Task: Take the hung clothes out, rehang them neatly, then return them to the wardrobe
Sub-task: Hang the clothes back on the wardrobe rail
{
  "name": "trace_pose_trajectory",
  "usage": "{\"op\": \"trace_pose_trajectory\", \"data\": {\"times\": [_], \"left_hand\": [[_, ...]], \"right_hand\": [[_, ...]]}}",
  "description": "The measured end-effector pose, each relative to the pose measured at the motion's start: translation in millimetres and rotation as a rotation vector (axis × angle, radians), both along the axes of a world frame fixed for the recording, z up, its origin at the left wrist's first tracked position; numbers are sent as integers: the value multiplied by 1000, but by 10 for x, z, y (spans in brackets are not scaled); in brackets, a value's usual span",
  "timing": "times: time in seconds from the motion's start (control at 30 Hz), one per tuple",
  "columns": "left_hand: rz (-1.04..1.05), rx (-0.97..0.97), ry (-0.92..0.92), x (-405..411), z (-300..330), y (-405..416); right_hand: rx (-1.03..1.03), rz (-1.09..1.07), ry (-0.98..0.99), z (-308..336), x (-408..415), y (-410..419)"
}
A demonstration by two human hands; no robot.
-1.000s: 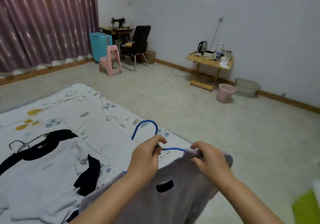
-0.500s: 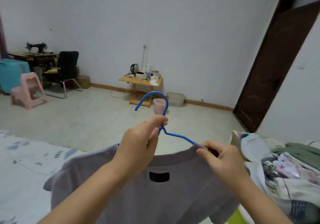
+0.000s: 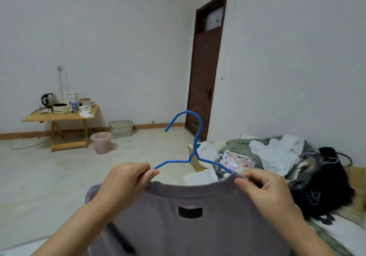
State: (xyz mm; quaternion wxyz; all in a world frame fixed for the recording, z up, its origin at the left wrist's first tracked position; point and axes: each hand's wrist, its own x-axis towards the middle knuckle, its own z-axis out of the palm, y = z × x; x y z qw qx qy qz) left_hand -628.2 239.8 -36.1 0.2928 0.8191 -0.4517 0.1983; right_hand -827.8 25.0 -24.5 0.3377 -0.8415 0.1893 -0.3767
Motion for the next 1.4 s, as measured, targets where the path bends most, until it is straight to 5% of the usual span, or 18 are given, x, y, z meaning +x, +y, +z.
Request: {"op": "trace_pose_trajectory", "data": {"times": [0.23,0.67,1.03,1.23,1.4], "left_hand": [[-207,-143,-132,-461,70,-459],[-673,-336,-263,-2289,85,-1478],[-977,-275,-49,-4650,67,-2042],[-1062,-253,83,-5840,96,-2304],[-1127,-195,140,-6635,178,-2575]], "right_hand": [[-60,-282,36,24,-899,167],[5,-536,492,134,-3434,473],[239,-515,396,368,-5694,998],[592,-352,116,471,-6665,1221],[705,-429,-65,488,-7130,1265]]}}
